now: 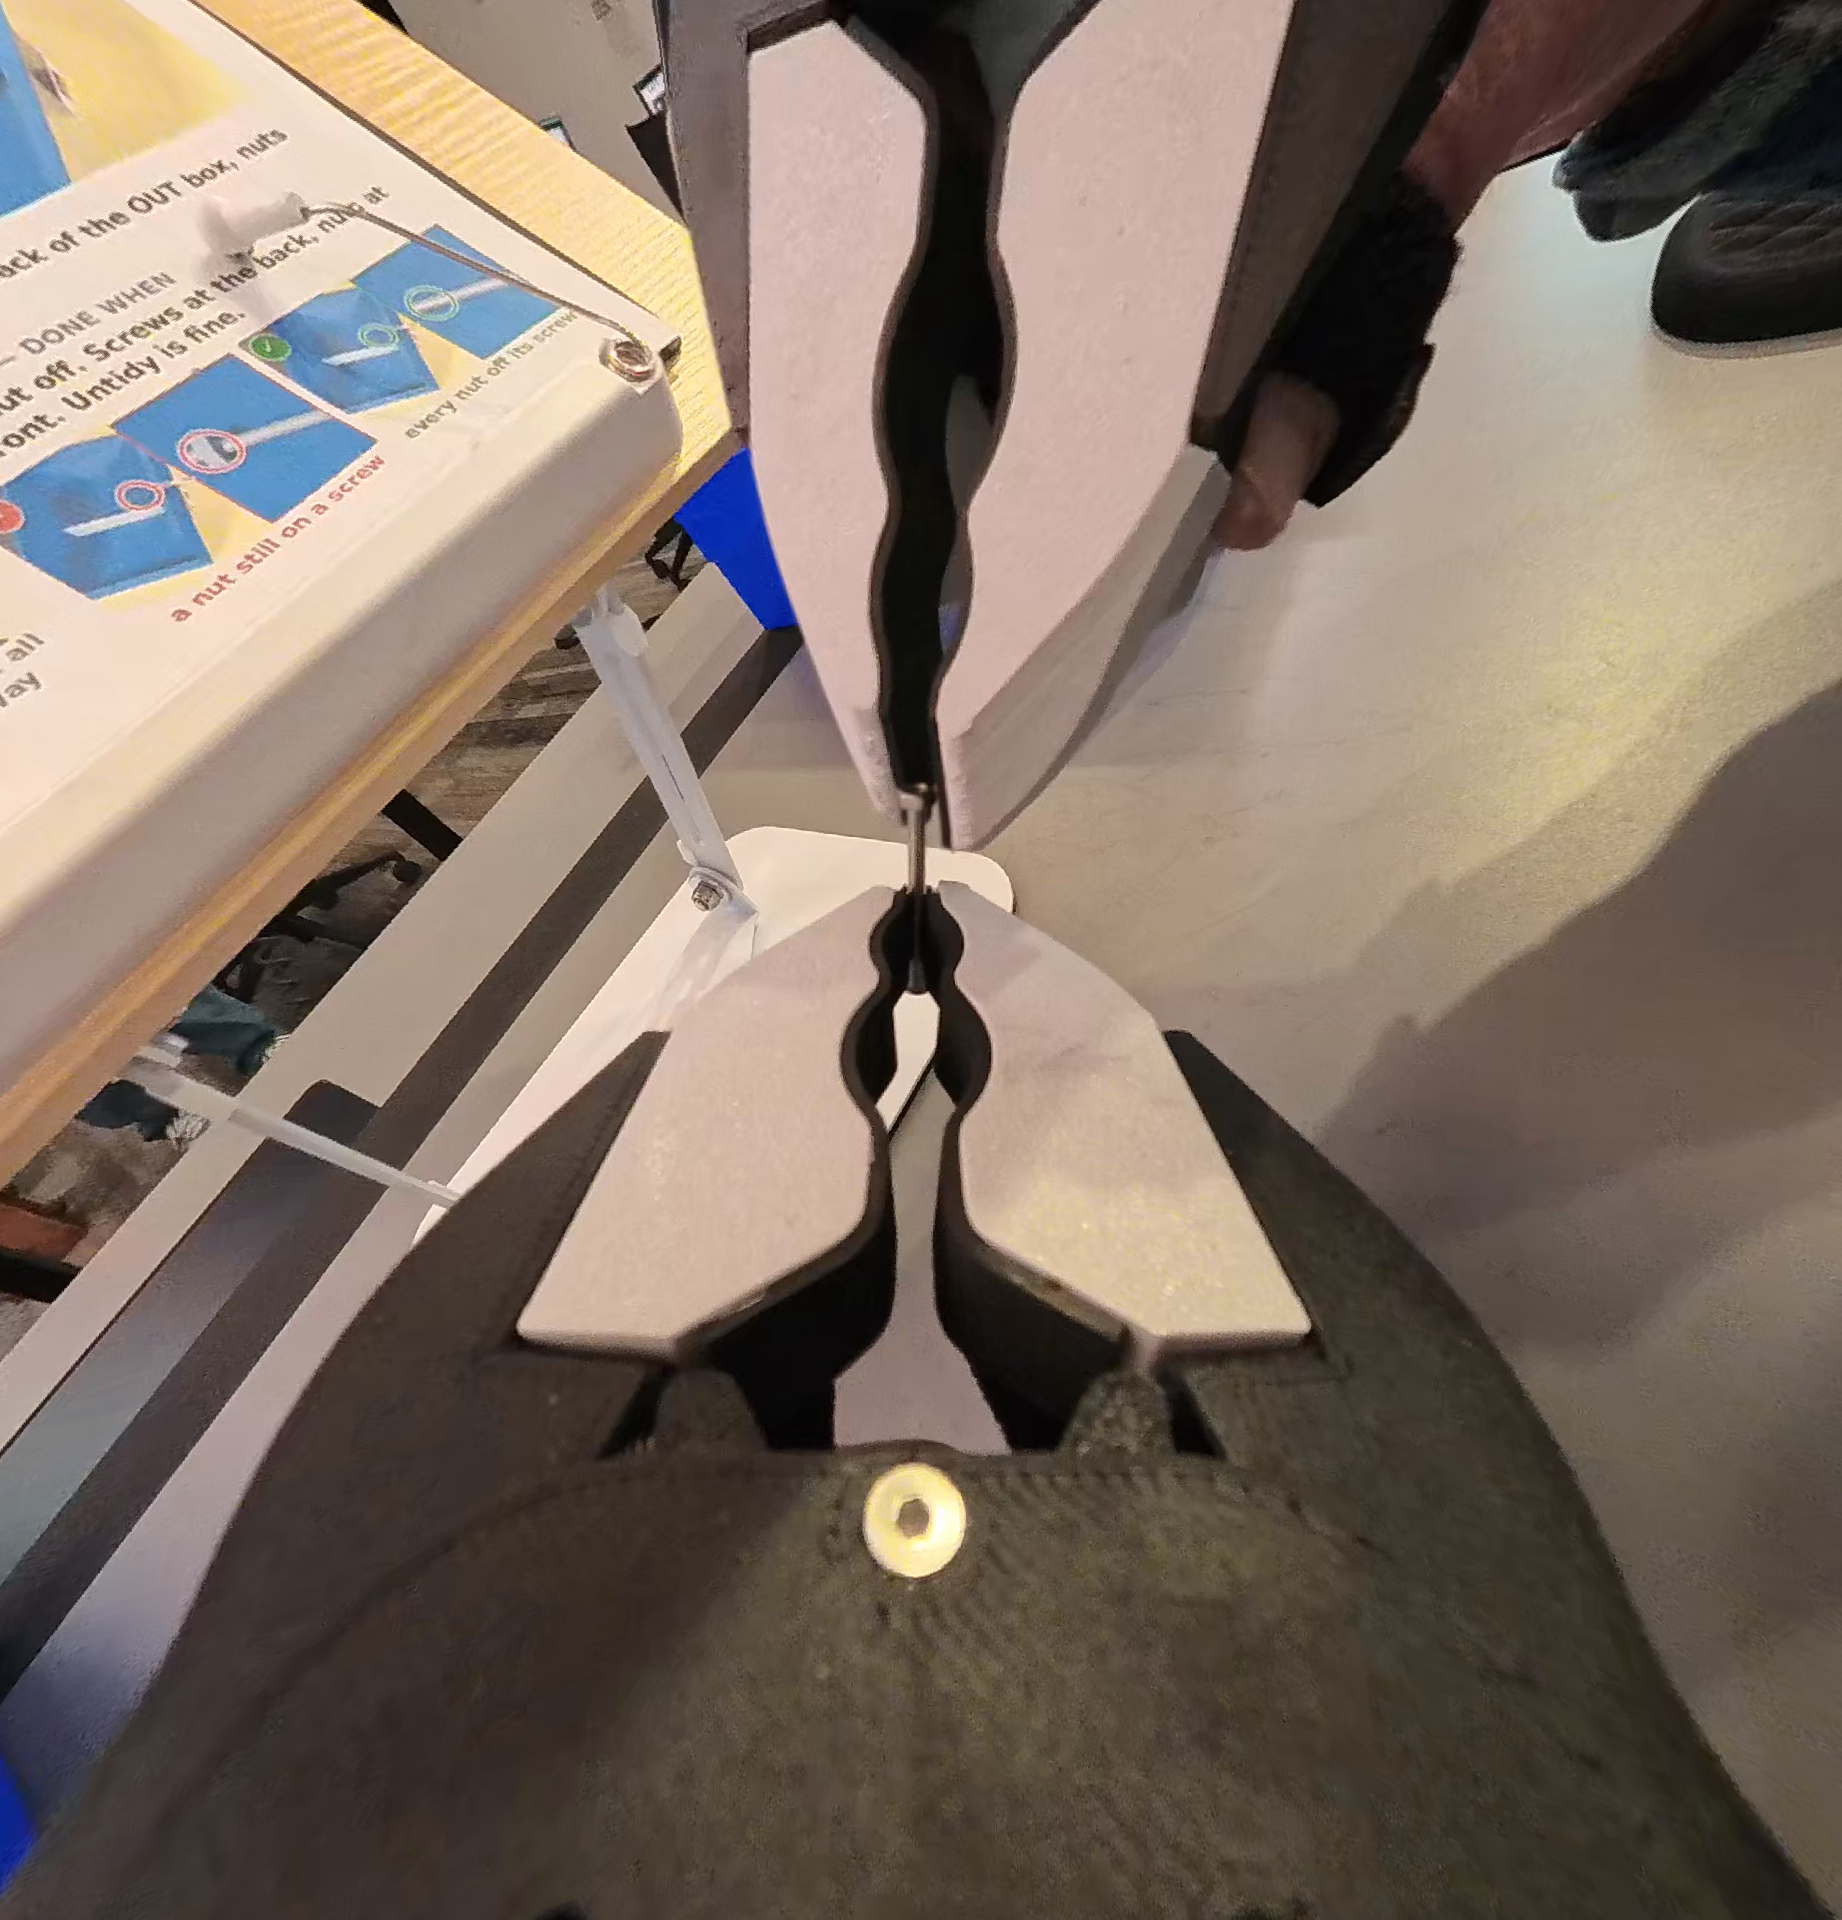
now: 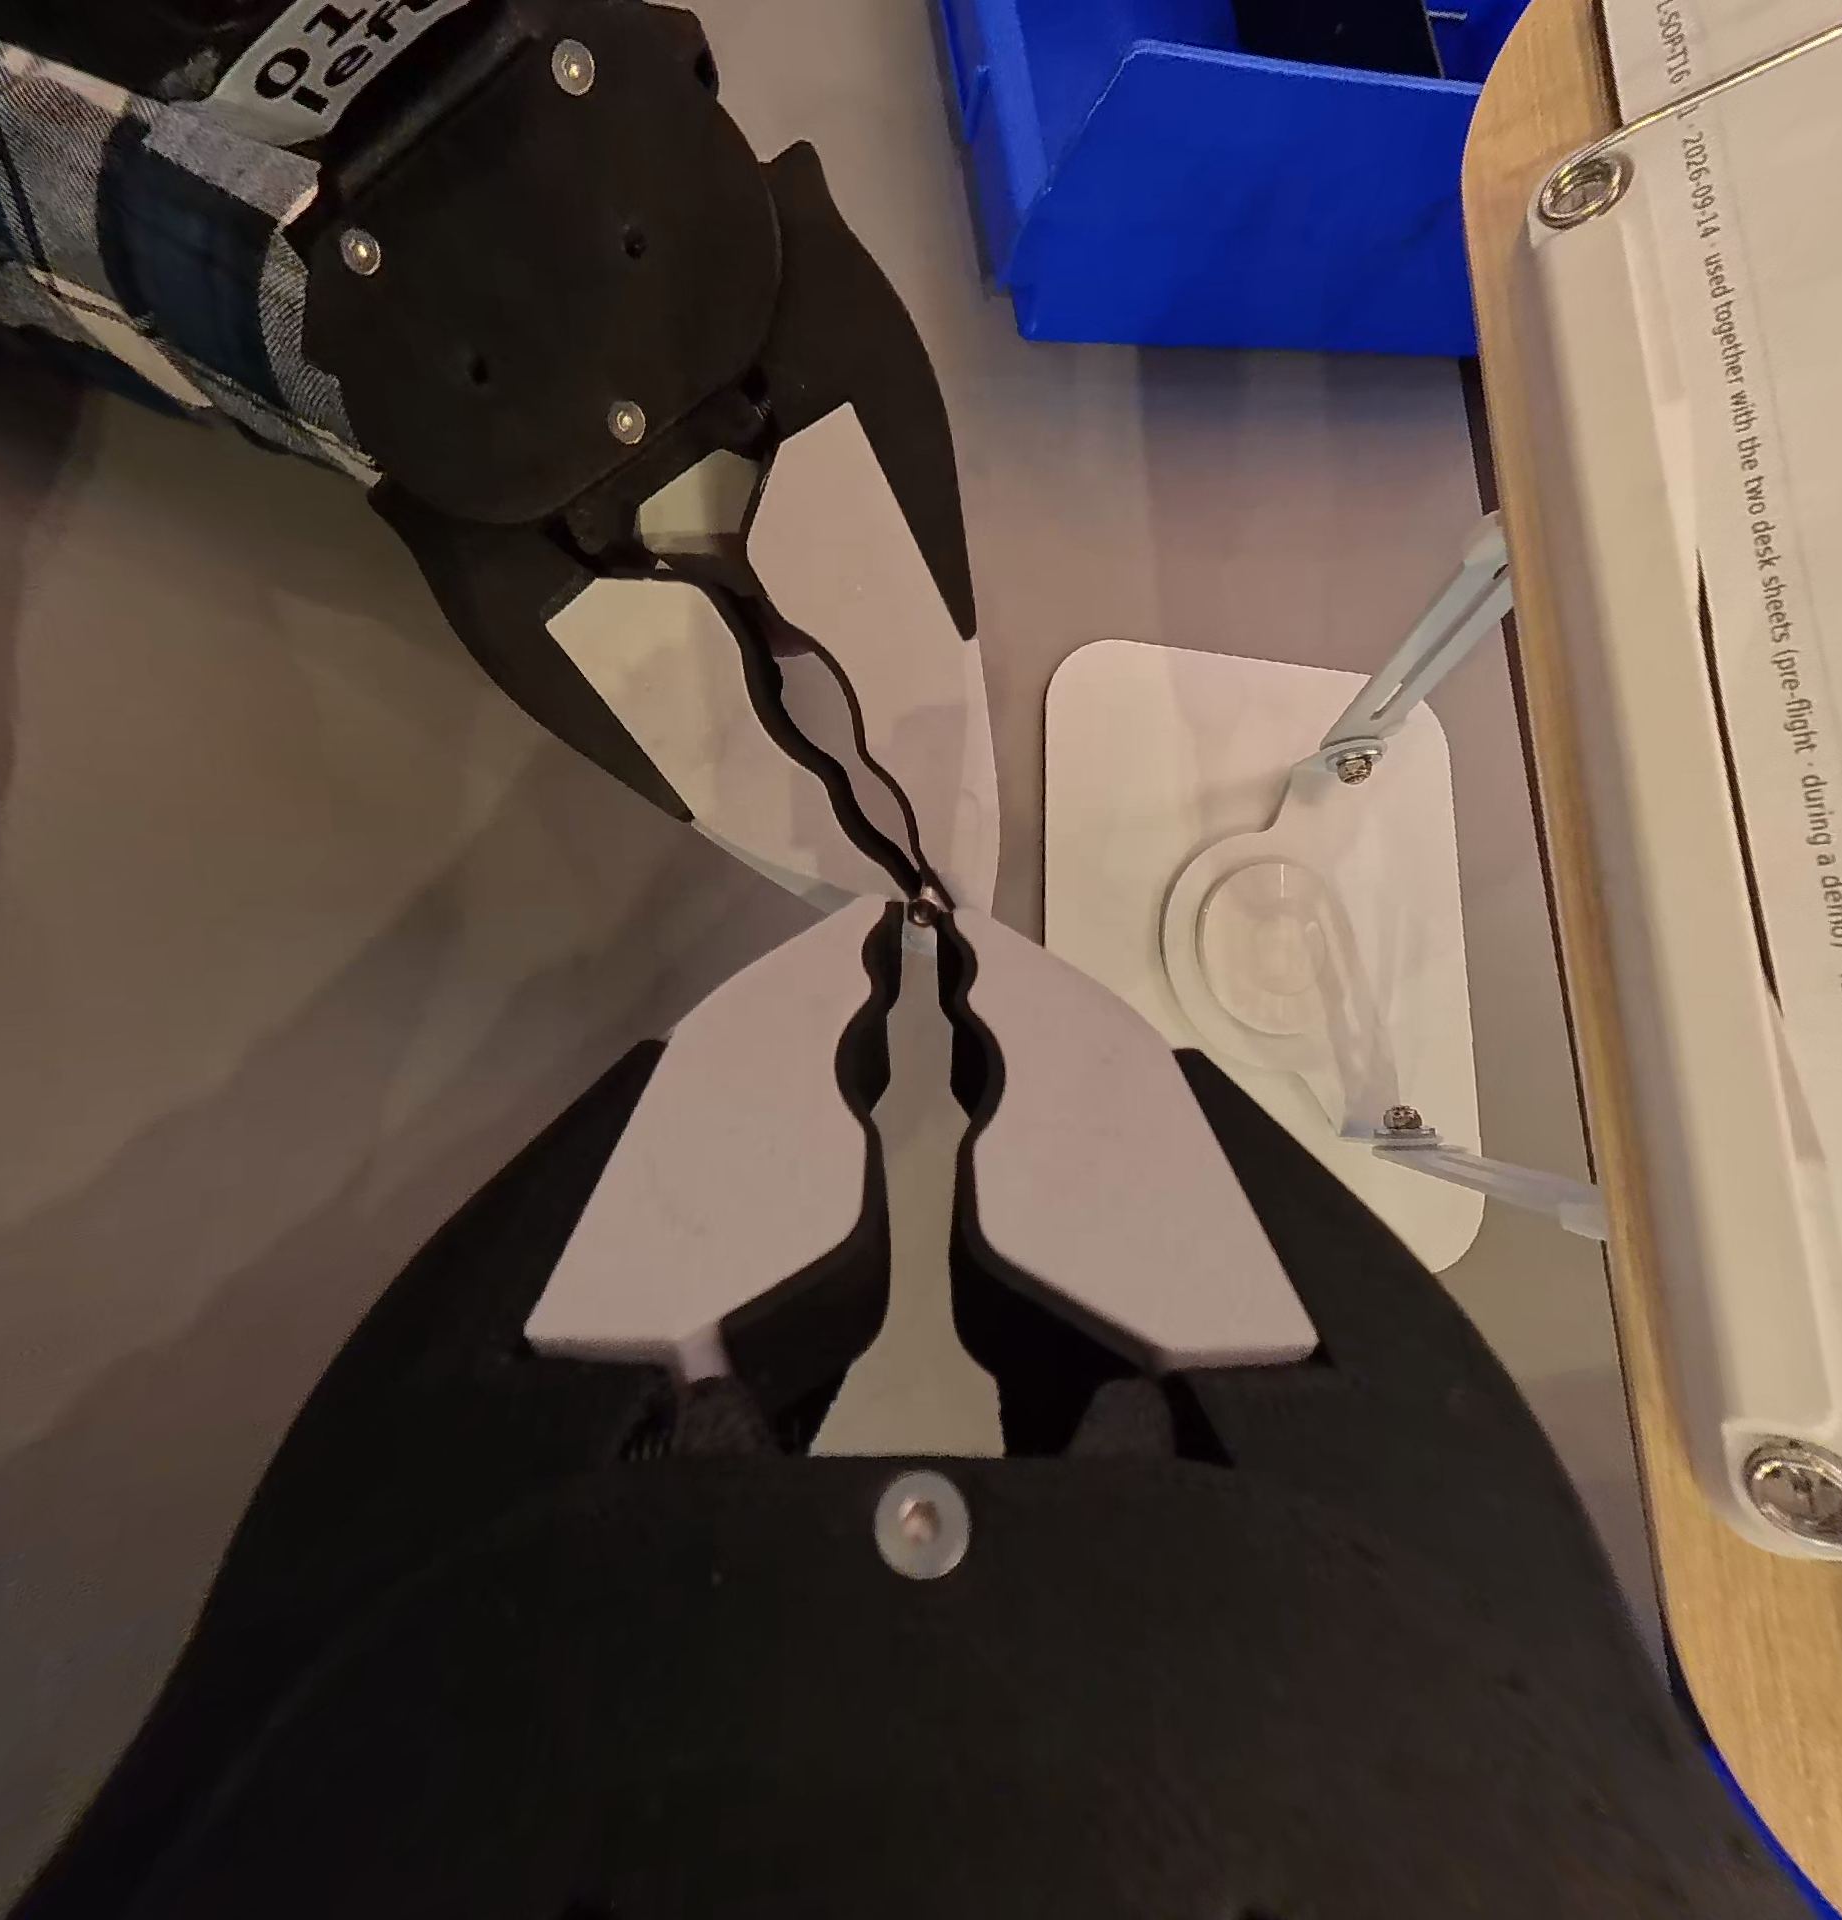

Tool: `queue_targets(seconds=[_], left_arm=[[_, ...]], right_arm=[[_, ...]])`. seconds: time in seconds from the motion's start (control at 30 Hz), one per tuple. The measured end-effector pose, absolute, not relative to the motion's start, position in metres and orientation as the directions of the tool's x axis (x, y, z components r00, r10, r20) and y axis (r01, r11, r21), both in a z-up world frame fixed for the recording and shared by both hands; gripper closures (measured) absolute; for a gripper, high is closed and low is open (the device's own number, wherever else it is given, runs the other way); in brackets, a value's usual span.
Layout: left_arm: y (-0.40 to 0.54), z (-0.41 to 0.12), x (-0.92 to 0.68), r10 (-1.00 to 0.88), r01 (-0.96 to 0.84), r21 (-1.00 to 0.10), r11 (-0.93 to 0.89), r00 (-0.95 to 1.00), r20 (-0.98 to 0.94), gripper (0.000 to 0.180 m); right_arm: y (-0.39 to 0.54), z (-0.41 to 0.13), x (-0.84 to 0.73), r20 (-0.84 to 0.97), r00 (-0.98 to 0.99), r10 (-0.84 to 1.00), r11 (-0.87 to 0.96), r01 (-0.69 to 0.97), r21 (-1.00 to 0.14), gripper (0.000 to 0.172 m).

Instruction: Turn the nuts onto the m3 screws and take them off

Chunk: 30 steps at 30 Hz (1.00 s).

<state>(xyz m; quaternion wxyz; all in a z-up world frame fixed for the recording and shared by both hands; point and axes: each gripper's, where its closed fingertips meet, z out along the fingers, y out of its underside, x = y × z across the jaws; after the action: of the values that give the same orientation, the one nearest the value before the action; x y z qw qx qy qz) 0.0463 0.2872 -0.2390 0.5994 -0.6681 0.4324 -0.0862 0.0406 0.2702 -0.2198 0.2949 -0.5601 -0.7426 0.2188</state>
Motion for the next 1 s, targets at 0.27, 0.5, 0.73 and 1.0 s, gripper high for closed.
queue_targets(seconds=[0.27,0.5,0.73,1.0], left_arm=[[0.288,-0.239,0.046,-0.684,-0.465,-0.881,0.086,0.616,-0.391,0.180],[0.288,-0.237,0.046,-0.684,-0.457,-0.886,0.083,0.620,-0.384,0.180],[0.290,-0.233,0.041,-0.687,-0.417,-0.907,0.066,0.640,-0.344,0.180],[0.286,-0.225,0.044,-0.725,-0.318,-0.947,0.037,0.644,-0.244,0.180]], right_arm=[[0.271,-0.219,0.042,0.198,-0.194,0.961,0.277,0.702,-0.656,0.165],[0.267,-0.217,0.035,0.210,-0.218,0.953,0.302,0.682,-0.666,0.156],[0.264,-0.222,0.044,0.184,-0.223,0.957,0.289,0.710,-0.642,0.157],[0.259,-0.201,0.025,0.166,-0.224,0.960,0.266,0.558,-0.786,0.129]])
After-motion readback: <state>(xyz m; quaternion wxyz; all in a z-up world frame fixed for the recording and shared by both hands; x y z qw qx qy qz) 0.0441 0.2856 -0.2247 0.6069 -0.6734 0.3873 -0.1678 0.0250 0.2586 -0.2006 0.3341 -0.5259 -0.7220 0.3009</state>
